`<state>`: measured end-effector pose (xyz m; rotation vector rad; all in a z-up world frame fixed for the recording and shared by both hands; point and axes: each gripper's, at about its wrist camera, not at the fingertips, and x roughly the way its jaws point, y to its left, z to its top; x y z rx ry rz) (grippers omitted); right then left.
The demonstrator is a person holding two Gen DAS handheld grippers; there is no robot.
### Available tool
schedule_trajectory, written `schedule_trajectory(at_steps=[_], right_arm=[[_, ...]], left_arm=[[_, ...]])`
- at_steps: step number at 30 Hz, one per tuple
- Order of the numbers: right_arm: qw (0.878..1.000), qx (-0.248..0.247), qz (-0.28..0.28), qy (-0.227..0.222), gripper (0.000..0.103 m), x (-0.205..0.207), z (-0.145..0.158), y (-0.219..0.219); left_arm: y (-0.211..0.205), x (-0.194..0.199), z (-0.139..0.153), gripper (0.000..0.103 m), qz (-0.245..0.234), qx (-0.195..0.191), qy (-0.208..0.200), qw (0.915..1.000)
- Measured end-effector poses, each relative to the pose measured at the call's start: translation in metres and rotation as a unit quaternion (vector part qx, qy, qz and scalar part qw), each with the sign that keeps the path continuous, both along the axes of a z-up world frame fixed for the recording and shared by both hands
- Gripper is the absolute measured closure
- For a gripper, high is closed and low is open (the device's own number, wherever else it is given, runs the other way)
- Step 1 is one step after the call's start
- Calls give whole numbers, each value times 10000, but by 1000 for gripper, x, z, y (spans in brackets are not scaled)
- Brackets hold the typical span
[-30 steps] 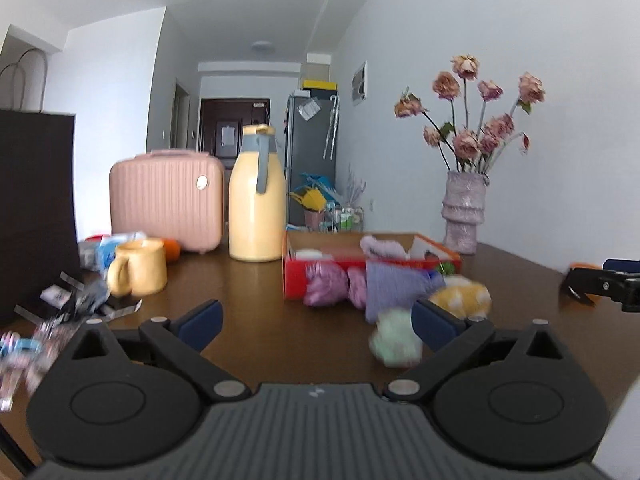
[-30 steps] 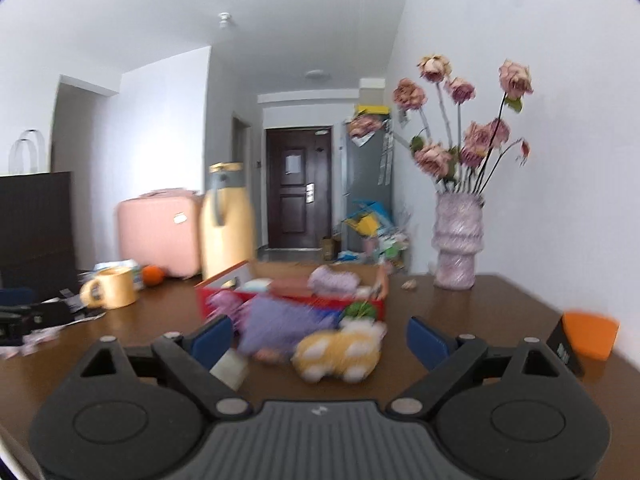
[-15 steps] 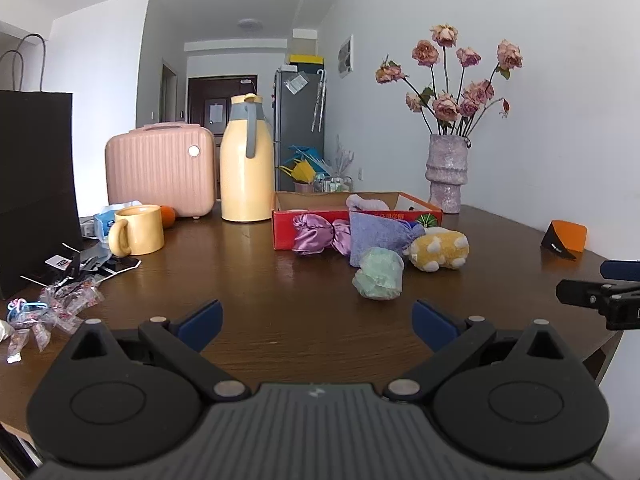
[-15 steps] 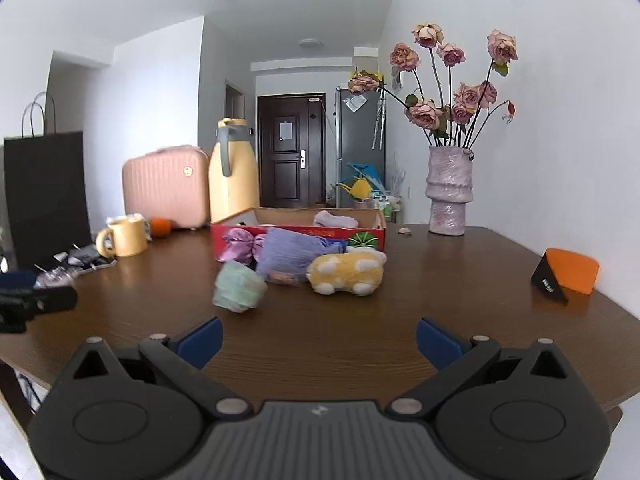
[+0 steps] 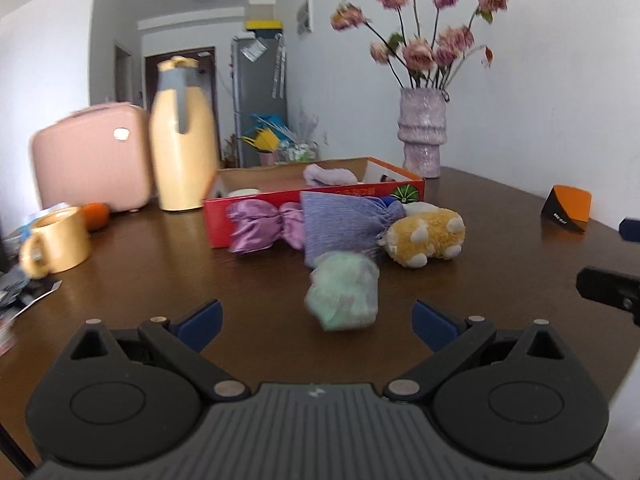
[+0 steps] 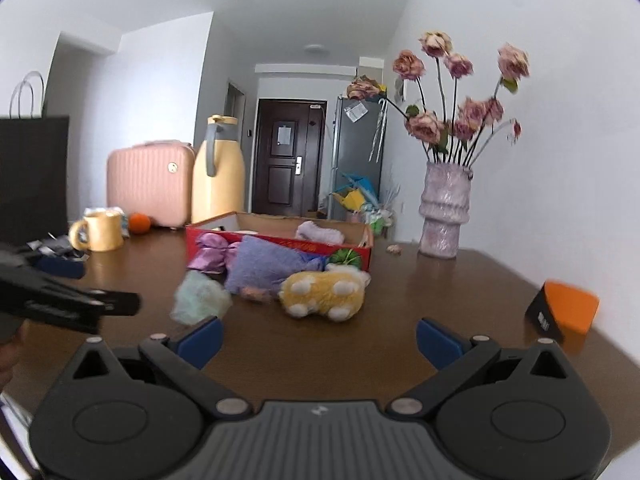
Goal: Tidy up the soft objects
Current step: 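Grasp the pale green mesh plush with the left gripper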
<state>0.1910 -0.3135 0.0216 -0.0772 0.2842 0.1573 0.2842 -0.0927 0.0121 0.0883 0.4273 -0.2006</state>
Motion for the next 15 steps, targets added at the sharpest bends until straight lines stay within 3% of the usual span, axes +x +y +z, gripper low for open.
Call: schedule_trajectory(at_steps=[3,5,8,9,10,12,15], right_arm=[[9994,-333,-14,-70,0,22,2,5],[9996,-284,59,19,2,40,5,4],[9995,38,271,154,17,65,7,2],[9992,82,329,213,23,75,7,3],[9989,65,364,287,29,86,7,6],[9978,-14,470,463,37,107,6,13],[9950,-32,733,679,47,139,4,25]], left_arm=[[-12,36,-5,0,-68,41,80,9999],[-16,58,-10,1,-168,-7,203,9997],[-17,83,-20,21,-373,-87,530,9979],[-15,89,-24,38,-421,-129,626,9971],[-12,93,-27,61,-425,-172,743,9962],[0,98,-27,64,-382,-379,899,9945],[28,94,-20,65,-230,-688,701,9949]])
